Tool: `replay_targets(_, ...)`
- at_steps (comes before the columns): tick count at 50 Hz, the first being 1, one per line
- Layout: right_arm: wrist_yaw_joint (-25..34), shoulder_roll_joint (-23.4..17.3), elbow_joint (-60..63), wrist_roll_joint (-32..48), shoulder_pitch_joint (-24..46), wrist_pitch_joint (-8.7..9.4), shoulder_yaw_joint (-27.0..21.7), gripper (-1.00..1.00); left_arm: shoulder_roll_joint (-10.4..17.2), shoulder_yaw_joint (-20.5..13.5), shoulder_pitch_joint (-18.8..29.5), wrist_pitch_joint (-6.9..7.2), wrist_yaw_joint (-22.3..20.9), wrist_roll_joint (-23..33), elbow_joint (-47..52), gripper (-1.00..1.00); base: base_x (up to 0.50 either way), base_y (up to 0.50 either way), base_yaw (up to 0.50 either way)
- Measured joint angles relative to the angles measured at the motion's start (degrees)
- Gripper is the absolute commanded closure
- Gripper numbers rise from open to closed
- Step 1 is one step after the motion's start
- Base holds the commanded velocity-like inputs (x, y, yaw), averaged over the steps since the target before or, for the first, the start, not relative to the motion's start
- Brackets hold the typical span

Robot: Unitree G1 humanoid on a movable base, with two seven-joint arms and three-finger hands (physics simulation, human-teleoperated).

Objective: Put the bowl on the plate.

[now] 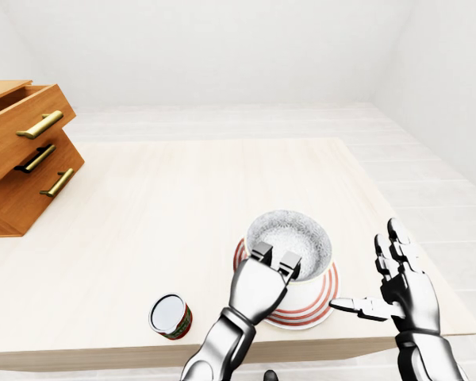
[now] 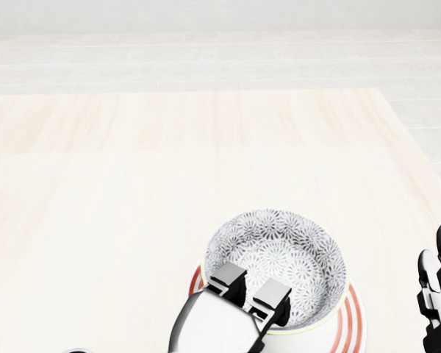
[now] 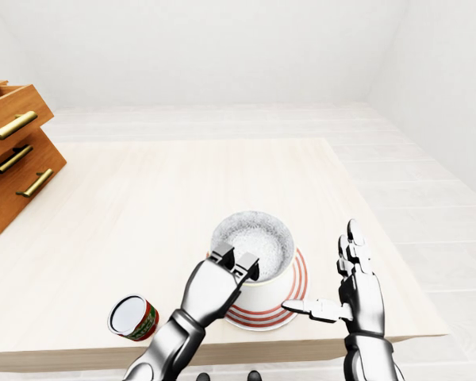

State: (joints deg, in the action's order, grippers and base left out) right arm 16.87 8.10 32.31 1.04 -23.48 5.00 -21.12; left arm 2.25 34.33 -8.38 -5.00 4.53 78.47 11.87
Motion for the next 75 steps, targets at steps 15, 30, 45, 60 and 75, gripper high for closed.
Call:
replay_targets(15, -0.1, 0.0, -0.1, 0.0, -0.1, 0.0, 0.2, -1.0, 0.3, 0.9, -0.1, 0.0, 1.2, 0.8, -1.6, 1.0, 0.0, 0.0, 0.0)
replay_targets(30, -0.1, 0.1, 0.4, 0.1, -0.3, 0.0, 0.2, -1.0, 0.5, 1.5, -0.2, 0.0, 2.1, 1.8, -3.0, 1.0, 0.0, 0.0, 0.0)
replay_targets(45, 0.1, 0.2, 1.4, 0.1, -0.3, 0.0, 0.0, -1.0, 0.7, 2.4, -1.0, 0.0, 2.0, 2.0, -3.2, 1.0, 0.0, 0.0, 0.0)
replay_targets(60, 0.2, 0.0, 2.1, 0.3, 0.2, 0.0, 0.1, -1.0, 1.0, 3.2, -1.7, 0.0, 0.7, 0.7, -2.4, 0.97, 0.0, 0.0, 0.0)
replay_targets(75, 0.1, 0.0, 1.8, 0.3, 0.2, 0.0, 0.4, -1.0, 1.5, 3.4, -2.0, 0.0, 0.2, 0.5, -2.1, 0.55, 0.0, 0.0, 0.0)
